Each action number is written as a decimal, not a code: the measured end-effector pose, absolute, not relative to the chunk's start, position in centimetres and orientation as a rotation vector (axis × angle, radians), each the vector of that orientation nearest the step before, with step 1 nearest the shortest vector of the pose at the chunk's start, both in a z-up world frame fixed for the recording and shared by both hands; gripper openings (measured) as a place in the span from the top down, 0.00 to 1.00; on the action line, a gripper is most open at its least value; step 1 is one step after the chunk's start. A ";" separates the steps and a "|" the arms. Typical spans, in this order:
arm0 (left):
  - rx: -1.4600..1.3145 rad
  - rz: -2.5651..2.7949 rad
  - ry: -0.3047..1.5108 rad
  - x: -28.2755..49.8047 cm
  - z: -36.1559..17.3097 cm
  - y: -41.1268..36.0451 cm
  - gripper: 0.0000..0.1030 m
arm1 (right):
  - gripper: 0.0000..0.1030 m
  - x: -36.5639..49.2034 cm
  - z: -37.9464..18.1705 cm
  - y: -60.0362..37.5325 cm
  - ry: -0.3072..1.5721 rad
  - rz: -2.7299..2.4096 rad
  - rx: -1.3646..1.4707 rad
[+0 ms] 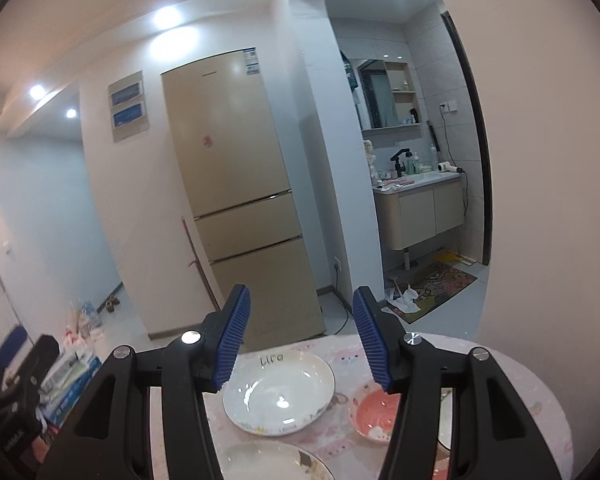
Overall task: Organize plates and bowls
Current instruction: 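Raise both tools away from the stack toward the 'life' white plate, then lower both tools onto the rim of the 'life' plate and close them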
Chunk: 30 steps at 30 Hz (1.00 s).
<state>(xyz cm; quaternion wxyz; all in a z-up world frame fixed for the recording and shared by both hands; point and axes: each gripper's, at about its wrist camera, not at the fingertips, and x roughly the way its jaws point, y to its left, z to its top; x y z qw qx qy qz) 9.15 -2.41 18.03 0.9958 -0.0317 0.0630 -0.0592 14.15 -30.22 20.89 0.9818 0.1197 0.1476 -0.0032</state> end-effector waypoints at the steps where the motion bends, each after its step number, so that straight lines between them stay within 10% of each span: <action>1: -0.073 -0.116 0.135 9.9 18.0 -2.3 0.00 | 0.49 14.8 20.8 -30.2 0.304 -0.011 0.248; 15: -0.209 -0.161 0.515 22.7 11.1 -0.9 0.06 | 0.49 24.9 12.4 -32.6 0.641 -0.025 0.349; 30: -0.307 -0.206 0.827 30.3 -0.3 -1.2 0.46 | 0.68 31.1 1.7 -32.8 0.946 -0.008 0.294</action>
